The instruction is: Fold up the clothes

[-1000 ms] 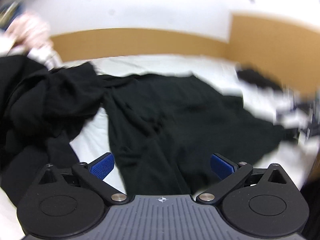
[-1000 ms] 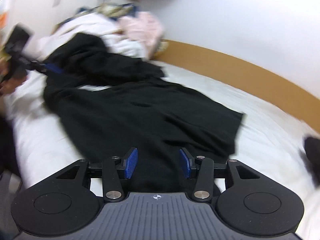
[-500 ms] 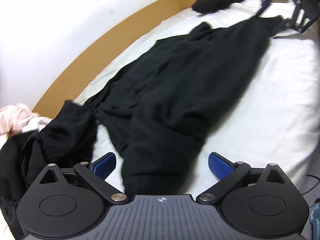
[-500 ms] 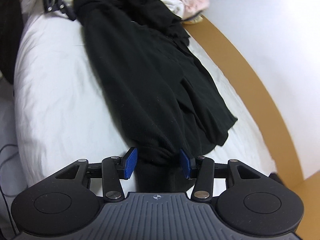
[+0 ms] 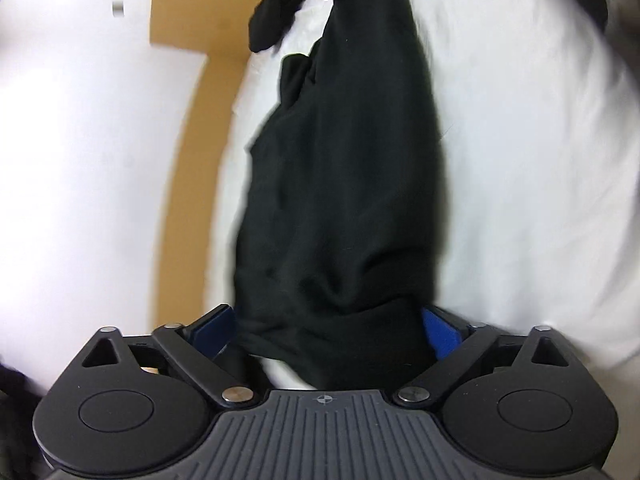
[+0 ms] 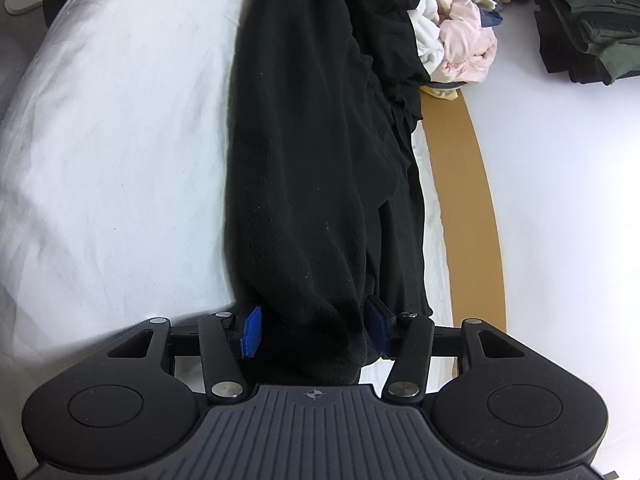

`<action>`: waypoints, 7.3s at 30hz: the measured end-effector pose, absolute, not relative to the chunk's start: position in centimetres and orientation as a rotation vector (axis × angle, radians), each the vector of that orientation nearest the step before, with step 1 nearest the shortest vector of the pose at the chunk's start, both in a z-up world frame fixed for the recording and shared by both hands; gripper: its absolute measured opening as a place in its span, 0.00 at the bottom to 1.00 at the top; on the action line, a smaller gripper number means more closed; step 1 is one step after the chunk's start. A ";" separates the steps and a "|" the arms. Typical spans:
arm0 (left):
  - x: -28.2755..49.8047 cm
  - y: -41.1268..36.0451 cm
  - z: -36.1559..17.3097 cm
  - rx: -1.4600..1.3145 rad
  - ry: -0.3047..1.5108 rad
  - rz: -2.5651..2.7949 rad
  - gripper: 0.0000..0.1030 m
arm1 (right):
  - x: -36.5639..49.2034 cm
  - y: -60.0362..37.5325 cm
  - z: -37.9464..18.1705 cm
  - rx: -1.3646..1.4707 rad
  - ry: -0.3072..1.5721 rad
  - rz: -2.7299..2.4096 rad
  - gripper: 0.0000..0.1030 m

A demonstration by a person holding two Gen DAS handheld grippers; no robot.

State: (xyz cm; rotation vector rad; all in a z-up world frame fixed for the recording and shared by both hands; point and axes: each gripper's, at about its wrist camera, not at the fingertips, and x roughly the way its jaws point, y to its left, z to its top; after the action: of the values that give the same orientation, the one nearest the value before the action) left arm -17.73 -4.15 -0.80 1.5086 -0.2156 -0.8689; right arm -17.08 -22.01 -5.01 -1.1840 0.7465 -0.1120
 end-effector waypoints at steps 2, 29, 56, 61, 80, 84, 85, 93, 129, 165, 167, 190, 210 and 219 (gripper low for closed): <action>-18.0 -4.0 -1.4 1.532 -0.299 -0.839 0.94 | -16.6 -21.5 -5.6 -1.234 0.741 -0.125 0.57; -14.8 -3.2 -3.7 1.599 -0.212 -0.877 0.05 | -14.4 -26.2 -6.7 -0.995 0.690 -0.149 0.17; -18.8 5.7 15.0 1.055 0.104 -1.150 0.09 | -20.2 -22.0 9.8 -0.814 0.636 -0.145 0.14; -17.4 5.2 14.9 1.040 0.185 -1.171 0.09 | -19.5 -22.4 10.0 -0.795 0.691 -0.114 0.14; 3.6 -7.4 7.7 0.872 0.609 -1.170 0.29 | -6.7 -32.8 1.7 -0.768 0.896 0.000 0.38; 4.3 -5.6 7.5 0.820 0.616 -1.156 0.39 | -7.6 -35.8 2.8 -0.582 0.822 -0.069 0.47; 4.2 -5.4 8.0 0.808 0.603 -1.154 0.39 | -8.1 -36.5 3.6 -0.542 0.780 -0.106 0.47; 1.3 -4.6 12.0 0.720 0.441 -1.073 0.86 | -9.4 -32.1 6.3 -0.358 0.477 -0.204 0.47; -2.4 -5.5 0.8 0.199 0.561 -0.759 1.00 | -10.2 -26.8 -2.9 0.014 0.339 -0.332 0.58; -13.7 -2.9 1.6 1.136 0.136 -0.951 0.99 | -15.3 -24.8 -3.4 -0.201 0.443 -0.234 0.82; -13.8 -3.2 1.1 1.268 0.081 -0.925 1.00 | -15.8 -24.5 -3.7 -0.259 0.463 -0.240 0.82; -12.9 -3.4 -1.5 1.539 -0.036 -0.822 0.79 | -12.6 -20.4 -8.7 -1.143 0.812 -0.312 0.66; -12.6 -1.2 -5.0 1.718 -0.088 -0.838 0.07 | -14.4 -20.6 -11.3 -1.142 0.875 -0.278 0.20; -11.7 -1.0 -4.8 1.675 -0.050 -0.840 0.06 | -14.7 -21.8 -11.7 -1.097 0.861 -0.271 0.13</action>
State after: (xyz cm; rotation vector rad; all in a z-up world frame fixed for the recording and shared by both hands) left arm -11.73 -0.99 -4.80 1.6749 -0.0503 -0.8403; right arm -14.67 -21.80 -11.69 -1.0966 0.8611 -0.2706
